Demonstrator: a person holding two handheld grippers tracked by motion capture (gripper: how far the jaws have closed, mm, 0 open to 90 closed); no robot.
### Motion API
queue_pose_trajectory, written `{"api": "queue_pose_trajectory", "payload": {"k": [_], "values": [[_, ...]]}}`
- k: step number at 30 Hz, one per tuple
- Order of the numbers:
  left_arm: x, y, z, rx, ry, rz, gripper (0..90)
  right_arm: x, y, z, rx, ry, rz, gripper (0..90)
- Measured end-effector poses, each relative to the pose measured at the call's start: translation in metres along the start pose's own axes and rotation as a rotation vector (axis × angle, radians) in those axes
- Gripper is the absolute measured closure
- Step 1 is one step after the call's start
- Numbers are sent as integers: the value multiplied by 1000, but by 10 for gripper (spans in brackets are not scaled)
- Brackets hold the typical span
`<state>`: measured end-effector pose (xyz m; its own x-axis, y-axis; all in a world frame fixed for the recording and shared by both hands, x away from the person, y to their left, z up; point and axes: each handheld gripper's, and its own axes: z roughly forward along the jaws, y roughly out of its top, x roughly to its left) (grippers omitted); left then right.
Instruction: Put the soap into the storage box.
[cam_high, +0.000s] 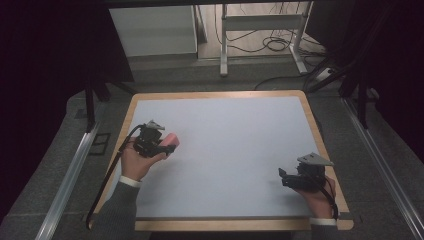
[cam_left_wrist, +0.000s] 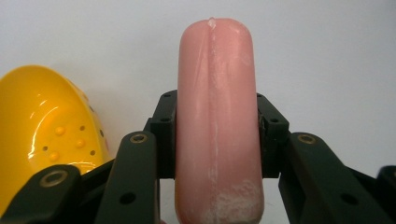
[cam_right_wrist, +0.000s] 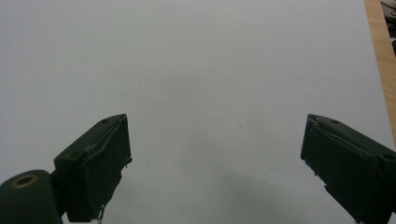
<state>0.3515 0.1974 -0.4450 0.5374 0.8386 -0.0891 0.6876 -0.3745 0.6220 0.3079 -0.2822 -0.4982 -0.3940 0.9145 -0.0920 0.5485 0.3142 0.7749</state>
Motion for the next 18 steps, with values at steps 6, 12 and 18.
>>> {"api": "queue_pose_trajectory", "payload": {"k": [6, 12, 18], "values": [[6, 0, 0, -2, 7, -12, 603, 0, 0, 0, 0, 0, 0, 80], [12, -1, 1, 0, 15, -28, 603, 0, 0, 0, 0, -3, -1, 80], [20, -1, 0, -4, 30, -43, 603, 0, 0, 1, 2, -2, -1, 80]]}}
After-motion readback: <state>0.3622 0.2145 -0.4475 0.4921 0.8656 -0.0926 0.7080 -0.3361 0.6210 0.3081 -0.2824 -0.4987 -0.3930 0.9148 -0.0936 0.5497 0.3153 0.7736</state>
